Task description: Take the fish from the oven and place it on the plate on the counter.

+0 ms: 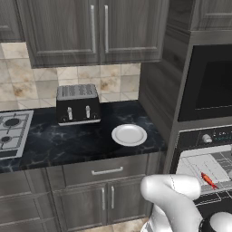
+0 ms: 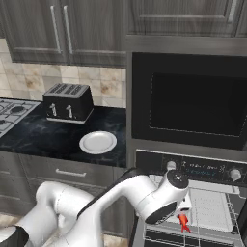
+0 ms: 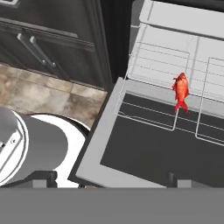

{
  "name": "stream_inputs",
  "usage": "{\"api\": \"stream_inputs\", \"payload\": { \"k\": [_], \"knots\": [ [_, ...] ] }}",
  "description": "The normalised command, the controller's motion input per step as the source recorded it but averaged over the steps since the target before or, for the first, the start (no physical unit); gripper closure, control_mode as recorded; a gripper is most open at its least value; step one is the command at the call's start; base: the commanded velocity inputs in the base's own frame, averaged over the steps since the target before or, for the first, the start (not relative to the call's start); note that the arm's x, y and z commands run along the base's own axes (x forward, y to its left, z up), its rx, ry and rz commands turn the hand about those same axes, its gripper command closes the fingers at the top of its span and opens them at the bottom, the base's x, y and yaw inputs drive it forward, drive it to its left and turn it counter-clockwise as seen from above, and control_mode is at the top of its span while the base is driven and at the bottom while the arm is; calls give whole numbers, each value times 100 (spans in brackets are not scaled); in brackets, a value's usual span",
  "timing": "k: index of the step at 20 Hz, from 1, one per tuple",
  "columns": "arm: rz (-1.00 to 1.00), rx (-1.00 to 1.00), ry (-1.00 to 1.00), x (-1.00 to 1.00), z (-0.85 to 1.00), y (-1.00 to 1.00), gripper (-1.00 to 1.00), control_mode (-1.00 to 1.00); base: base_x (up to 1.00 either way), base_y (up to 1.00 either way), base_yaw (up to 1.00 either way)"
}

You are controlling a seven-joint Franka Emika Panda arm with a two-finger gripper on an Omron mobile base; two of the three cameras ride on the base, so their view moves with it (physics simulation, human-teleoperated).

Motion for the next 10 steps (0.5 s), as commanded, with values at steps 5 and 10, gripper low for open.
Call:
{"api": "stream_inputs", "payload": {
  "k": [5, 10],
  "knots": [
    [0, 13, 0, 26, -50, -28, -100, -100, 0, 0, 0],
    [0, 8, 0, 42, -47, -23, -100, -100, 0, 0, 0]
  ]
}}
